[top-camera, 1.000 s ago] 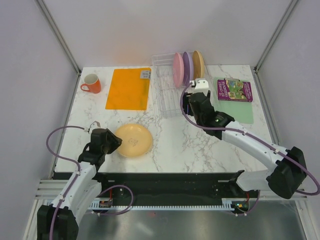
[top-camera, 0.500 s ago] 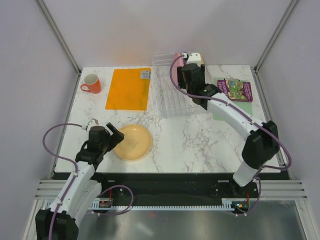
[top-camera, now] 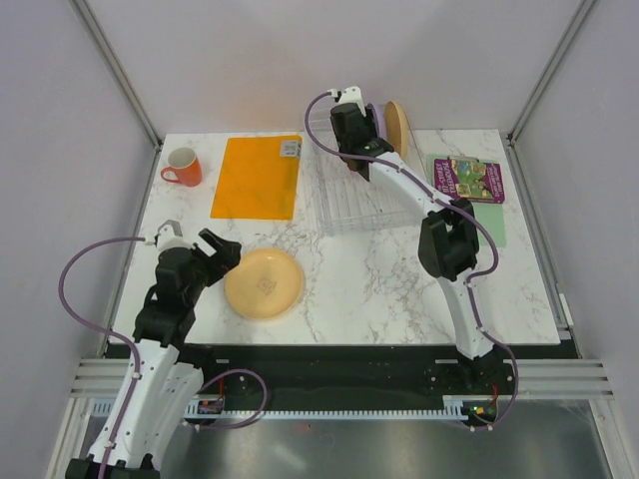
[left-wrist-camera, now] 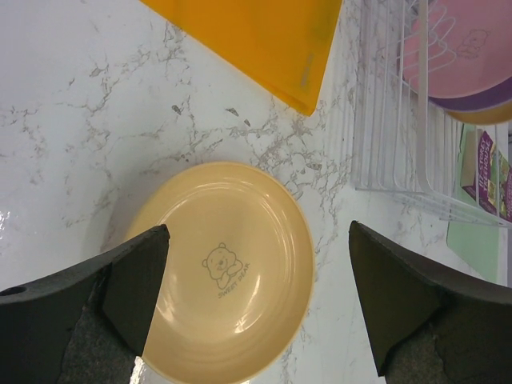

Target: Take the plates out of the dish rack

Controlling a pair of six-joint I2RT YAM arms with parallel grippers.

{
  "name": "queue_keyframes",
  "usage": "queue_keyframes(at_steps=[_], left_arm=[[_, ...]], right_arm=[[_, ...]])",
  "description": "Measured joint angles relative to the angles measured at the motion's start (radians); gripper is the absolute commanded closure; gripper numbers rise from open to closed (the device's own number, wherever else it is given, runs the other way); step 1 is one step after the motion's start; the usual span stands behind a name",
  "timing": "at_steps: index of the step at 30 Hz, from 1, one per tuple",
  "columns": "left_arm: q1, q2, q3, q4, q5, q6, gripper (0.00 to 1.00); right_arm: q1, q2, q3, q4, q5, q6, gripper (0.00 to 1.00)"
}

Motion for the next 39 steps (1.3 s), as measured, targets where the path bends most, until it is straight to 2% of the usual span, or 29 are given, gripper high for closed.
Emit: queue_keyframes(at_steps=[1, 4, 5, 7, 8, 13, 18, 23, 30, 35, 39], left_arm=[[0.0, 0.005, 0.002, 0.0, 0.0, 0.002, 0.0], [0.0, 0.013, 0.002, -0.002, 0.0, 0.005, 0.0], [0.0, 0.015, 0.002, -0.003, 0.0, 0.007, 0.0], [0.0, 0.016, 0.002, -0.008, 0.0, 0.009, 0.0], [0.0, 0.016, 0.003, -0.01, 0.0, 0.009, 0.0], [0.0, 0.016, 0.003, -0.015, 0.0, 0.01, 0.0], [0.0, 0.016, 0.003, -0.015, 0.0, 0.01, 0.0], [0.0, 0.019, 0.003, -0.015, 0.001, 0.01, 0.0], [0.0, 0.026, 0.003, -0.025, 0.004, 0.01, 0.0], [0.0, 0.019, 0.003, -0.039, 0.02, 0.011, 0.0], [0.0, 0.0, 0.003, -0.044, 0.041, 0.011, 0.0]], right_arm=[[0.0, 0.02, 0.02, -0.002, 0.011, -0.013, 0.42], [0.002, 0.064, 0.054, 0.003, 0.051, -0.052, 0.59], [0.002, 0.072, 0.057, 0.006, 0.069, -0.064, 0.74], [0.002, 0.086, 0.057, 0.011, 0.101, -0.083, 0.87], [0.002, 0.088, 0.057, 0.017, 0.122, -0.087, 1.0], [0.003, 0.088, 0.051, 0.058, 0.216, -0.125, 1.0], [0.024, 0.088, 0.017, 0.14, 0.311, -0.236, 1.0], [0.085, 0.104, 0.015, 0.365, 0.47, -0.455, 1.0], [0.152, 0.114, 0.004, 0.672, 0.571, -0.709, 1.0], [0.173, 0.029, -0.133, 0.763, 0.585, -0.724, 1.0], [0.183, -0.124, -0.275, 0.677, 0.583, -0.62, 1.0]])
